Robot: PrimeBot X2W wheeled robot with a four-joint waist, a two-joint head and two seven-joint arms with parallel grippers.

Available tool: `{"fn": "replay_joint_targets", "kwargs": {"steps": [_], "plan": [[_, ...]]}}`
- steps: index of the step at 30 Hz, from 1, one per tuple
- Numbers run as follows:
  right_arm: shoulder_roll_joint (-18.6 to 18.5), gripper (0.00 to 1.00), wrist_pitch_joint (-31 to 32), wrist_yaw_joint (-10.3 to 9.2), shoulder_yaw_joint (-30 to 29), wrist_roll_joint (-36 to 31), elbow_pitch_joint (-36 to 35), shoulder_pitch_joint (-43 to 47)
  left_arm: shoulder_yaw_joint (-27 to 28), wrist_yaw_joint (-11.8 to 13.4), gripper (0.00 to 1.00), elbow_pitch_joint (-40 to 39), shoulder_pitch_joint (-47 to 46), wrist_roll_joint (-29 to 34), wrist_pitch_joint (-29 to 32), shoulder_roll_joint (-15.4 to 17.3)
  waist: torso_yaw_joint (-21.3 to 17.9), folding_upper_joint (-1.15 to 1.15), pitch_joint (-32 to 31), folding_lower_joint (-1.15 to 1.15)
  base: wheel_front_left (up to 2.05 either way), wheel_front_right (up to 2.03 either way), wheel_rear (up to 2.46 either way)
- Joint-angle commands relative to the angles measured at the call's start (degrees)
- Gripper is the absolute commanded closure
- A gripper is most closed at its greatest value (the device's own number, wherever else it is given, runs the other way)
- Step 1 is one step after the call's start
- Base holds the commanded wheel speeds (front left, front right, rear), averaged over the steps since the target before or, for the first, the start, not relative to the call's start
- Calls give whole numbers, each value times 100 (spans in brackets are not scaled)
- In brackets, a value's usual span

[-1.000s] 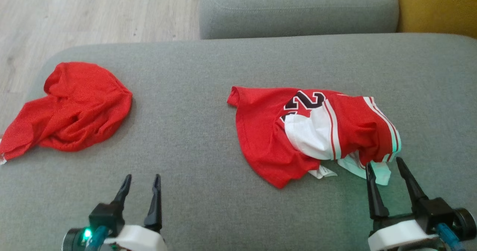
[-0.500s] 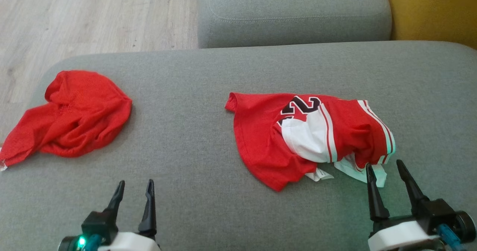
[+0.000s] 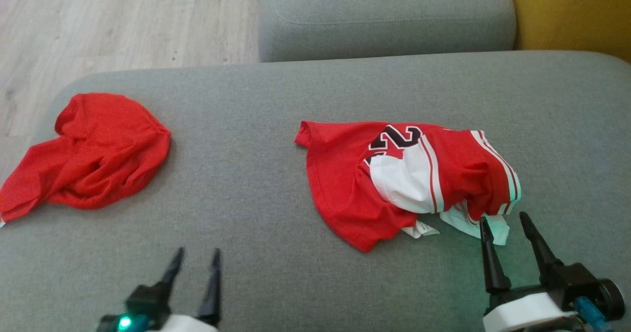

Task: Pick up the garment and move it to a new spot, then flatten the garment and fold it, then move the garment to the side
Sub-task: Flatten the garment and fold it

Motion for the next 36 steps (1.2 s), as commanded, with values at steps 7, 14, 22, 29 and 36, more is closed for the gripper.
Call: {"fn": "replay_joint_targets", "kwargs": {"steps": [7, 14, 22, 29, 36], "plan": [[-31, 0, -21, 44, 342, 31, -191, -341, -873, -303, 0, 506, -1164, -897, 481, -137, -263, 0, 217, 0, 0, 0, 0], [-31, 0, -21, 44, 483, 77, -317, -612, -2208, 0, 0, 1044, -2139, -2245, 1389, -141, -652, 0, 622, 0, 0, 0, 0], [-31, 0, -21, 44, 495, 115, -368, -778, -3138, 508, 0, 1630, -2757, -3057, 1760, -142, -996, 0, 941, 0, 0, 0, 0], [-31, 0, -21, 44, 491, 136, -384, -893, -3446, 766, 0, 1996, -3099, -3348, 1568, -142, -1150, 0, 1089, 0, 0, 0, 0], [-31, 0, -21, 44, 458, 128, -377, -912, -3778, 698, 100, 2178, -3388, -3780, 1151, -142, -1189, 0, 1083, 0, 0, 0, 0]]}}
